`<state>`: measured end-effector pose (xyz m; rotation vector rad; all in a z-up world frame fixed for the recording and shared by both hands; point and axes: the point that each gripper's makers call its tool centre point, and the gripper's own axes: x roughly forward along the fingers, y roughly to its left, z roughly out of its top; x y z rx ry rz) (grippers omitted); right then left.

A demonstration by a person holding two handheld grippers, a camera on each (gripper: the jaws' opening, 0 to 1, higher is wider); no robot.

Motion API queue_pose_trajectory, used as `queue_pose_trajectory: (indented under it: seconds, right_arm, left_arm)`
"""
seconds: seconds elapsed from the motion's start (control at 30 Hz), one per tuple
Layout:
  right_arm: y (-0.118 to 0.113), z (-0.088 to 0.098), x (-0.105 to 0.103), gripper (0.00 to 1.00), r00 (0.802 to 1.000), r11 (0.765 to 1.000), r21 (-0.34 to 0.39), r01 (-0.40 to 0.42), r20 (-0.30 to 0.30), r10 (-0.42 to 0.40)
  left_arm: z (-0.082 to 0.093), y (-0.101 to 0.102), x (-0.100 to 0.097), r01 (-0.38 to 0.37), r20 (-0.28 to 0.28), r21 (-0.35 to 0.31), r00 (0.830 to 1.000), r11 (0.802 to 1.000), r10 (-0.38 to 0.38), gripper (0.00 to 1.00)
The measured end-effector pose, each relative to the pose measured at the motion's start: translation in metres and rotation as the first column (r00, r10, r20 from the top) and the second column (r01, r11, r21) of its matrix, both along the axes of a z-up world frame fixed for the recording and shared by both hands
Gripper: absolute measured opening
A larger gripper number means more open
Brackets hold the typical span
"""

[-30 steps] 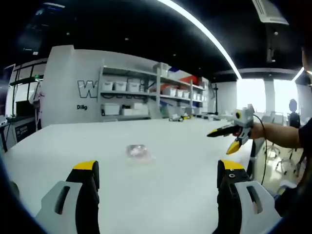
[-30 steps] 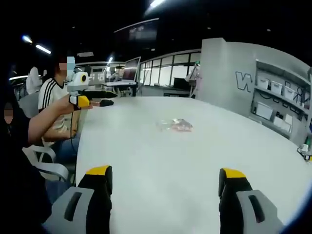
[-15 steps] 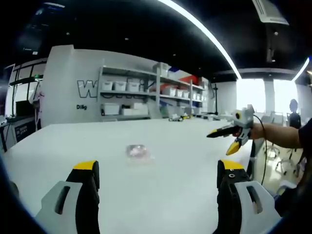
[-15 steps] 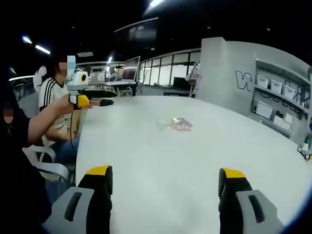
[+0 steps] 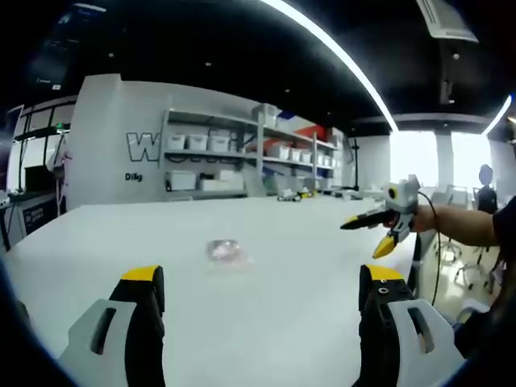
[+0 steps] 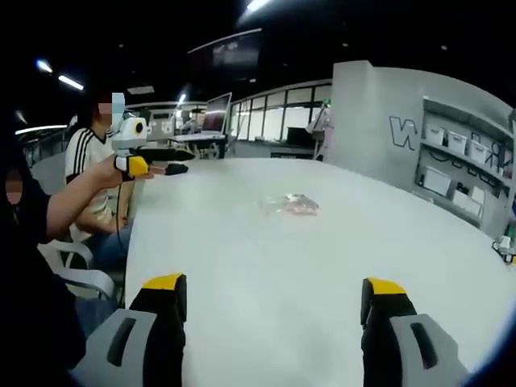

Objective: Open the resealable bag by pulling the two sides of the seal apart until the entire bag opening is separated and visibly accessible.

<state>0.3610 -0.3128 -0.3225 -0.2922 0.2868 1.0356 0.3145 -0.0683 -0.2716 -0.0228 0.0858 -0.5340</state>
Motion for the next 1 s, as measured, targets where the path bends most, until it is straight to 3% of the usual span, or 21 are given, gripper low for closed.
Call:
queue_pose_trajectory:
  seconds: [0.43, 1.0]
  right_arm:
    - [-0.002, 0.003, 0.016, 0.97, 1.000, 1.000, 0.010, 0.010, -0.014, -0.010]
    - [0.003, 0.001, -0.003, 0.99, 1.000, 1.000, 0.011, 0.018, -0.012, -0.018]
  left_arm:
    - [-0.002, 0.006, 0.001, -0.009, -0.003, -0.001, 1.000, 1.000, 0.009, 1.00]
    - [-0.004, 0.005, -0.002, -0.012, -0.006, -0.002, 1.000, 1.000, 0.012, 1.00]
